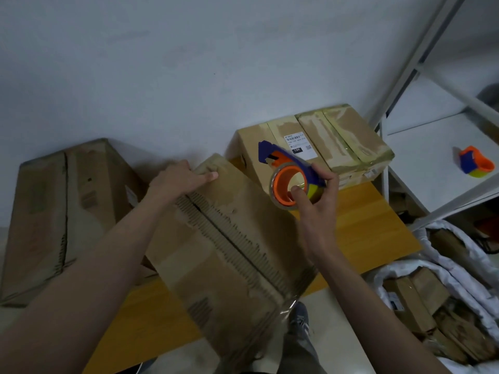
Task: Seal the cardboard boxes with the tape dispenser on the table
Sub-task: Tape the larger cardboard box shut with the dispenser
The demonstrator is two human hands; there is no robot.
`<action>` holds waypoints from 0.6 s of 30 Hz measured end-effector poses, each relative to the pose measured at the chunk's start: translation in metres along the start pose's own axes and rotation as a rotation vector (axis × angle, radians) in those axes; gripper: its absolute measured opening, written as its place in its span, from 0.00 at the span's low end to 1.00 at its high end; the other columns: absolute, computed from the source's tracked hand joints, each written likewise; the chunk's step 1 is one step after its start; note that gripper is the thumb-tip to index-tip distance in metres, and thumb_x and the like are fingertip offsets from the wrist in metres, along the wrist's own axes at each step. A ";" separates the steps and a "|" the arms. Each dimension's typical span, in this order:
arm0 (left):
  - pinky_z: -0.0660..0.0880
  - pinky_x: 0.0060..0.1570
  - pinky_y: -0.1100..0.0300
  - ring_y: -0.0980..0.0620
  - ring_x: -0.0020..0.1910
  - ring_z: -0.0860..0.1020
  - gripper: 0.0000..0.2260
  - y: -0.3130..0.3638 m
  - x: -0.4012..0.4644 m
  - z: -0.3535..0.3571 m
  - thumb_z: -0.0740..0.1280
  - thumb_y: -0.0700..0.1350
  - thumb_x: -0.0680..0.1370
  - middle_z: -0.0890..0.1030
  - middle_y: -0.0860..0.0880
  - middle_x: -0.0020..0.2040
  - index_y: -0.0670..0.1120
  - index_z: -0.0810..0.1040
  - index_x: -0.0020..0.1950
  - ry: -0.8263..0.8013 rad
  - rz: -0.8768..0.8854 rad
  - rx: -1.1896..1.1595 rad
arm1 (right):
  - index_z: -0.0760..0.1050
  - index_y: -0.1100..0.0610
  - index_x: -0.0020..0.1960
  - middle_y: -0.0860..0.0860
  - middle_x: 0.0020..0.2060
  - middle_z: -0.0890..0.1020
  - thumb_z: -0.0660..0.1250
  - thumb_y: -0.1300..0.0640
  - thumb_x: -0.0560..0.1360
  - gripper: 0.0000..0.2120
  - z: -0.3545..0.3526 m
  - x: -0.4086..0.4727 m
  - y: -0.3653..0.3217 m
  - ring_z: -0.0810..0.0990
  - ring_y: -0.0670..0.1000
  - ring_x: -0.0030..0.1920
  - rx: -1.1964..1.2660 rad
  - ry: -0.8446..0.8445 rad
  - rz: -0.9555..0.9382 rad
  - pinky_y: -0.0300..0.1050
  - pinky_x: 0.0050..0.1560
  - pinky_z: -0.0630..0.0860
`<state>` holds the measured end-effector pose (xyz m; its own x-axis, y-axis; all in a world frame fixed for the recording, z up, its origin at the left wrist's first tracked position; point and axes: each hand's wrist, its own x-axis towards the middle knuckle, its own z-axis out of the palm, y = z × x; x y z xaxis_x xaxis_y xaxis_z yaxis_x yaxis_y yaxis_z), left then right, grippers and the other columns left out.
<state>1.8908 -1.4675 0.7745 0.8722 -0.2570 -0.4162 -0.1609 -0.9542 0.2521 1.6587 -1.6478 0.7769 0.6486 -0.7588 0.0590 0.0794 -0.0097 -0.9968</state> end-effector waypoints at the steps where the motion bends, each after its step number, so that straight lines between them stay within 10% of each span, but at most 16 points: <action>1: 0.74 0.61 0.43 0.38 0.65 0.75 0.52 -0.003 -0.005 -0.001 0.58 0.84 0.61 0.75 0.43 0.69 0.49 0.68 0.73 -0.015 -0.026 -0.013 | 0.67 0.50 0.67 0.42 0.61 0.72 0.68 0.66 0.77 0.23 0.002 -0.002 -0.001 0.73 0.45 0.65 -0.006 -0.007 0.002 0.52 0.64 0.77; 8: 0.67 0.66 0.41 0.33 0.72 0.68 0.46 -0.025 -0.044 0.007 0.50 0.77 0.74 0.66 0.37 0.76 0.45 0.55 0.80 0.011 -0.088 0.225 | 0.67 0.49 0.68 0.39 0.61 0.72 0.69 0.65 0.78 0.23 0.002 -0.017 -0.002 0.73 0.37 0.61 -0.057 0.010 -0.019 0.40 0.59 0.78; 13: 0.46 0.77 0.44 0.46 0.81 0.47 0.47 -0.009 -0.050 0.006 0.63 0.77 0.68 0.47 0.54 0.82 0.62 0.47 0.81 0.015 0.752 0.306 | 0.68 0.46 0.66 0.39 0.60 0.72 0.69 0.64 0.78 0.22 -0.004 -0.024 -0.002 0.73 0.42 0.63 0.008 0.082 0.033 0.53 0.64 0.77; 15: 0.36 0.77 0.46 0.54 0.79 0.37 0.58 0.008 -0.045 0.009 0.62 0.83 0.58 0.39 0.58 0.81 0.65 0.40 0.80 -0.162 0.890 0.470 | 0.69 0.46 0.65 0.40 0.61 0.73 0.69 0.64 0.78 0.22 -0.006 -0.026 -0.003 0.74 0.42 0.63 0.006 0.106 0.033 0.54 0.64 0.77; 18: 0.45 0.78 0.41 0.47 0.81 0.47 0.62 0.021 -0.036 0.012 0.64 0.84 0.54 0.46 0.55 0.82 0.67 0.36 0.78 -0.256 0.875 0.580 | 0.69 0.45 0.64 0.43 0.62 0.73 0.69 0.64 0.78 0.22 -0.011 -0.030 -0.005 0.74 0.46 0.65 0.013 0.122 0.035 0.57 0.64 0.77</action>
<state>1.8509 -1.4803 0.7845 0.2367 -0.8449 -0.4797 -0.9342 -0.3336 0.1266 1.6302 -1.6322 0.7793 0.5546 -0.8319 0.0166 0.0690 0.0260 -0.9973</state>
